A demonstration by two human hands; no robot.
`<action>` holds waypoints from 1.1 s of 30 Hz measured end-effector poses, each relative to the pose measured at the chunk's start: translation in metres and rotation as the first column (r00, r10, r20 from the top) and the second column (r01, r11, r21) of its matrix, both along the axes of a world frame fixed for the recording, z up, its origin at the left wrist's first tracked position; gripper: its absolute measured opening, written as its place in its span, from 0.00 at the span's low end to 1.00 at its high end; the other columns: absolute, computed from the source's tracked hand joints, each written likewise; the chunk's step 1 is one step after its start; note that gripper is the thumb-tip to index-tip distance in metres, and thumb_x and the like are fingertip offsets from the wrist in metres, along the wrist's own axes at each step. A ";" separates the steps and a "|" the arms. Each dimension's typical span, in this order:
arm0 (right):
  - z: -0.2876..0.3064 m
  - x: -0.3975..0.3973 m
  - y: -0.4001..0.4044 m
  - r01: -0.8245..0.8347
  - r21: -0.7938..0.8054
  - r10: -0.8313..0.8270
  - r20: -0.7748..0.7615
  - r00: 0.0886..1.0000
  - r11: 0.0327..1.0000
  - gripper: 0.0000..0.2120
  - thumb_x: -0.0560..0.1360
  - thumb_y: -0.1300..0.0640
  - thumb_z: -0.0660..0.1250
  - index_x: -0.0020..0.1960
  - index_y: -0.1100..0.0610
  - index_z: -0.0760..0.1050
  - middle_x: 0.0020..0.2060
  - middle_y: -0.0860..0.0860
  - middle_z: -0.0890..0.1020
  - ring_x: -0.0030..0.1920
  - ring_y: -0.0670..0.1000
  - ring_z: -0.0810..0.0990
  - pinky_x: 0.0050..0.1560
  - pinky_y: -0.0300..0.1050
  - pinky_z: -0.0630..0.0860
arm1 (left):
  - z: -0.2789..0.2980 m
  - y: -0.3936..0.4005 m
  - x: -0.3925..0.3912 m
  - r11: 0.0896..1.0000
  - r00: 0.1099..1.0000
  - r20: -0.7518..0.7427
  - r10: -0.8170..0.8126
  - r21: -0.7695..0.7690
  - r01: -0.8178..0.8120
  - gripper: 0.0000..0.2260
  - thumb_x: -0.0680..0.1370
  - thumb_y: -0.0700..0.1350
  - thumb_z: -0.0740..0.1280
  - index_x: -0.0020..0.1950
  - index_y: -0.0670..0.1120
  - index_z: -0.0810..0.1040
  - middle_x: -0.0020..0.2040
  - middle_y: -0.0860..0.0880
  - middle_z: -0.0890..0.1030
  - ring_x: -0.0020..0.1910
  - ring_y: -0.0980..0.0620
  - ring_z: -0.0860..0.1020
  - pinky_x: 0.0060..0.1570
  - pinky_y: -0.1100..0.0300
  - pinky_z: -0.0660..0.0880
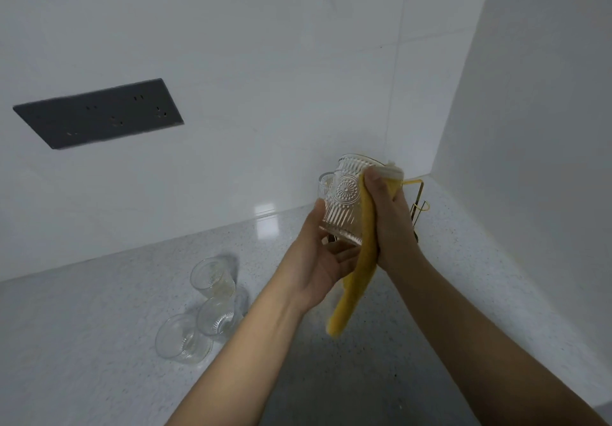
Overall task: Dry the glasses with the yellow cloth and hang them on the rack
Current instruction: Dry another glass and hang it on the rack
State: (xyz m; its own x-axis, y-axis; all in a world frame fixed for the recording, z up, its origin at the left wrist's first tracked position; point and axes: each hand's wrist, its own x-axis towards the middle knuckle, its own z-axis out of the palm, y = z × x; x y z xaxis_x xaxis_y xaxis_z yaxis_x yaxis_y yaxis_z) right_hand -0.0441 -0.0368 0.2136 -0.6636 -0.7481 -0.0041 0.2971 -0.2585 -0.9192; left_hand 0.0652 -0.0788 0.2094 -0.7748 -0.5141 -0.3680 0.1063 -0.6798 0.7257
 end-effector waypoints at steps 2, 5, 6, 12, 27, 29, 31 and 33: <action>-0.004 0.002 -0.003 0.099 0.075 -0.097 -0.018 0.995 0.992 0.29 0.59 0.32 0.72 0.51 0.50 0.77 0.49 0.57 0.81 0.49 0.58 0.82 0.54 0.63 0.77 | -0.009 0.003 -0.004 0.982 0.997 0.046 0.067 -0.182 -0.058 0.31 0.71 0.62 0.68 0.67 0.46 0.69 0.51 0.40 0.79 0.50 0.40 0.79 0.56 0.45 0.77; -0.006 0.007 -0.007 0.144 0.125 -0.137 -0.063 0.989 0.982 0.43 0.55 0.29 0.73 0.61 0.55 0.70 0.53 0.56 0.81 0.52 0.57 0.82 0.53 0.59 0.78 | -0.019 0.011 -0.006 0.920 0.988 0.006 0.157 -0.364 -0.144 0.31 0.69 0.56 0.71 0.68 0.55 0.63 0.55 0.45 0.82 0.49 0.45 0.82 0.51 0.49 0.80; -0.005 0.007 -0.007 0.138 0.138 -0.130 -0.070 0.989 0.981 0.43 0.55 0.29 0.72 0.61 0.54 0.69 0.53 0.55 0.81 0.52 0.57 0.81 0.53 0.59 0.78 | -0.019 0.010 -0.005 0.930 0.986 -0.027 0.163 -0.330 -0.163 0.30 0.69 0.55 0.70 0.68 0.52 0.65 0.52 0.46 0.82 0.47 0.45 0.82 0.50 0.49 0.79; -0.002 -0.005 0.000 0.018 0.098 -0.013 -0.051 0.999 0.995 0.45 0.52 0.31 0.75 0.61 0.56 0.70 0.54 0.61 0.80 0.52 0.62 0.81 0.53 0.63 0.77 | -0.011 -0.003 0.002 0.996 0.992 -0.093 -0.081 -0.032 0.078 0.27 0.72 0.58 0.65 0.65 0.42 0.73 0.52 0.36 0.80 0.50 0.40 0.81 0.55 0.49 0.78; 0.010 -0.019 -0.005 0.265 0.038 -0.268 0.102 0.958 0.963 0.43 0.58 0.36 0.74 0.64 0.60 0.68 0.48 0.55 0.79 0.46 0.54 0.80 0.40 0.44 0.78 | -0.060 0.027 -0.002 0.779 0.937 0.235 0.259 -0.625 -0.059 0.16 0.80 0.35 0.60 0.52 0.56 0.81 0.53 0.48 0.83 0.55 0.48 0.80 0.60 0.47 0.76; 0.009 -0.018 -0.007 0.299 0.046 -0.301 0.049 0.952 0.953 0.48 0.55 0.34 0.75 0.65 0.61 0.67 0.51 0.57 0.78 0.49 0.56 0.80 0.43 0.46 0.78 | -0.055 0.020 -0.004 0.731 0.913 0.185 0.364 -0.665 -0.156 0.18 0.81 0.33 0.58 0.50 0.54 0.81 0.49 0.51 0.84 0.52 0.52 0.81 0.55 0.57 0.78; 0.006 -0.017 -0.007 0.303 0.043 -0.304 0.033 0.952 0.952 0.48 0.55 0.35 0.75 0.66 0.61 0.66 0.53 0.58 0.79 0.50 0.56 0.81 0.43 0.46 0.79 | -0.050 0.012 -0.004 0.641 0.888 0.195 0.416 -0.756 -0.135 0.16 0.81 0.34 0.56 0.53 0.49 0.81 0.48 0.54 0.82 0.49 0.60 0.79 0.49 0.71 0.75; 0.000 -0.015 -0.007 0.291 0.055 -0.293 0.035 0.955 0.955 0.45 0.57 0.37 0.74 0.66 0.59 0.66 0.55 0.57 0.79 0.51 0.55 0.82 0.46 0.49 0.81 | -0.050 0.004 -0.006 0.571 0.871 0.207 0.446 -0.815 -0.099 0.15 0.82 0.35 0.55 0.55 0.46 0.81 0.48 0.53 0.81 0.49 0.61 0.78 0.48 0.73 0.74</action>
